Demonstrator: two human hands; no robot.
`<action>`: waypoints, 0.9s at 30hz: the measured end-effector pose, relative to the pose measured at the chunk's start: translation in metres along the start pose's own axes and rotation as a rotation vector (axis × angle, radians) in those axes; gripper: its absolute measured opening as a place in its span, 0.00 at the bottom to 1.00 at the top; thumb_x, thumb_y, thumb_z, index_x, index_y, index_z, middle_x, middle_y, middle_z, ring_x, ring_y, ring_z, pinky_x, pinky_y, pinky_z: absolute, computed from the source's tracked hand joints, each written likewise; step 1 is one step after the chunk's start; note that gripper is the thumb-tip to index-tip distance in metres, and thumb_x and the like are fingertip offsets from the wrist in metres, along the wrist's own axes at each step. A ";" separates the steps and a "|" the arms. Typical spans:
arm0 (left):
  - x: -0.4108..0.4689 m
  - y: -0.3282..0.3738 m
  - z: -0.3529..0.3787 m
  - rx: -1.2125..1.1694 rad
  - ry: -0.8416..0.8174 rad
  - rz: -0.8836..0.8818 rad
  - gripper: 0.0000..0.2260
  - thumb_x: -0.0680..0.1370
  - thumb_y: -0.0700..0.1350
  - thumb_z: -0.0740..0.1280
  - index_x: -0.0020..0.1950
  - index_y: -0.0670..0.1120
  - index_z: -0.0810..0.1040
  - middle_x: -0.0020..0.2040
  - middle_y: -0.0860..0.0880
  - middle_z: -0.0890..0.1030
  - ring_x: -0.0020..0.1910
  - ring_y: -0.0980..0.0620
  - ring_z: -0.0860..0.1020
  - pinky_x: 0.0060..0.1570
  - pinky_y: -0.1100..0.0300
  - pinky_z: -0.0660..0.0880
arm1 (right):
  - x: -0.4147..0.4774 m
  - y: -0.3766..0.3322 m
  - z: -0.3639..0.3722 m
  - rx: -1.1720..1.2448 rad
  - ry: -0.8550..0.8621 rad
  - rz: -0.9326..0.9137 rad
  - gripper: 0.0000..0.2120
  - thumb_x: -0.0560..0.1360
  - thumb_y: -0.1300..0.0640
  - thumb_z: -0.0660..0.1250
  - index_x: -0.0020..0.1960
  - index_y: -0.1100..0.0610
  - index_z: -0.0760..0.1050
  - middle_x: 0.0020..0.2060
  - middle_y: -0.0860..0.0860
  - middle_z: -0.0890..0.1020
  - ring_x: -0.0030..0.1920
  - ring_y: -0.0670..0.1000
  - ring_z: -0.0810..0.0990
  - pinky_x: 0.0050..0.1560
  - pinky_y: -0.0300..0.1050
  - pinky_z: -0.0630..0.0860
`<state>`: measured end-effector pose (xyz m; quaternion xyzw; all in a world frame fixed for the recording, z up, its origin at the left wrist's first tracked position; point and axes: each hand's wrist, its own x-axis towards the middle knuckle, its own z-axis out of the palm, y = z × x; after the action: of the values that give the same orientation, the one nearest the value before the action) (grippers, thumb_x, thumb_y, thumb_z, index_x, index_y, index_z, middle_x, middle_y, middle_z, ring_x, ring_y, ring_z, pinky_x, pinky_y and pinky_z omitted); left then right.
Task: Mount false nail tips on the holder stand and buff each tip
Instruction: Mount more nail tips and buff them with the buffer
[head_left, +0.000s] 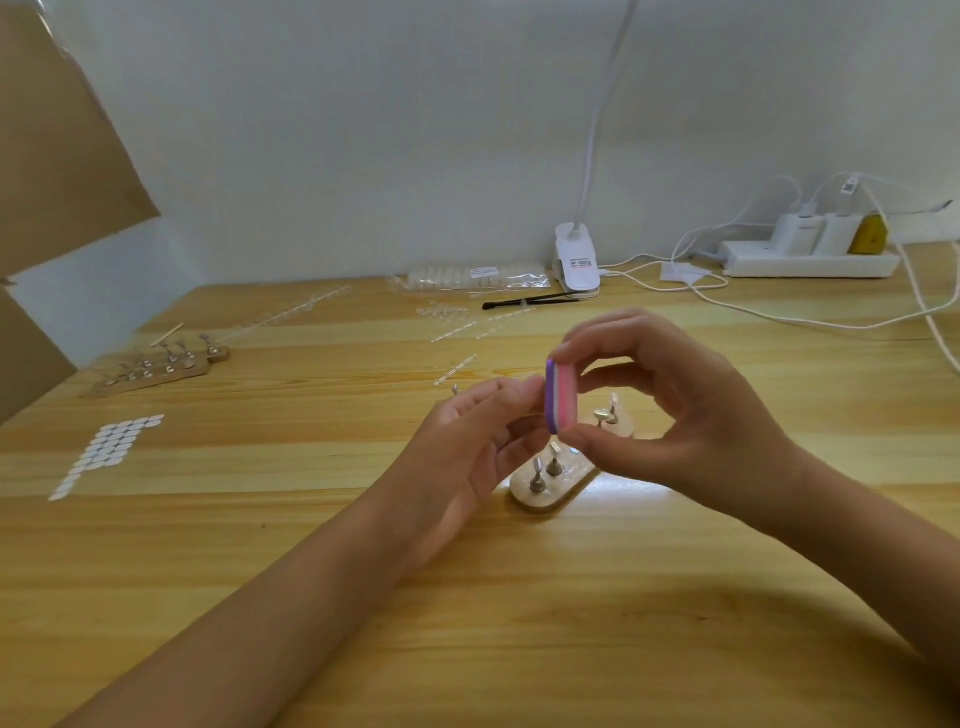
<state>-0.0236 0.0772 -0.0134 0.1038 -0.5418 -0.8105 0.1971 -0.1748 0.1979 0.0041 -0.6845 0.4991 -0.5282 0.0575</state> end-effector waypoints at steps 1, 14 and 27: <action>0.000 0.000 0.000 0.001 -0.011 -0.002 0.10 0.75 0.49 0.70 0.51 0.44 0.84 0.45 0.50 0.83 0.44 0.57 0.80 0.46 0.67 0.78 | 0.000 0.001 0.000 -0.023 0.010 -0.018 0.21 0.70 0.58 0.77 0.59 0.58 0.75 0.54 0.53 0.79 0.57 0.55 0.80 0.57 0.48 0.79; -0.001 0.002 -0.002 -0.006 -0.044 -0.033 0.14 0.73 0.47 0.72 0.53 0.40 0.77 0.42 0.51 0.82 0.43 0.57 0.80 0.47 0.66 0.79 | -0.002 0.008 -0.002 -0.069 0.036 -0.023 0.19 0.71 0.53 0.73 0.59 0.59 0.75 0.54 0.52 0.81 0.57 0.54 0.80 0.56 0.49 0.78; 0.000 0.001 -0.005 -0.007 -0.042 -0.037 0.13 0.75 0.47 0.70 0.53 0.41 0.75 0.42 0.51 0.82 0.41 0.57 0.80 0.46 0.66 0.79 | -0.002 0.007 -0.002 -0.062 -0.020 -0.050 0.19 0.71 0.54 0.74 0.59 0.58 0.76 0.54 0.51 0.81 0.57 0.54 0.79 0.55 0.46 0.77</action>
<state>-0.0213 0.0728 -0.0145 0.0961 -0.5411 -0.8178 0.1710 -0.1810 0.1969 -0.0010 -0.7035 0.4974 -0.5068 0.0279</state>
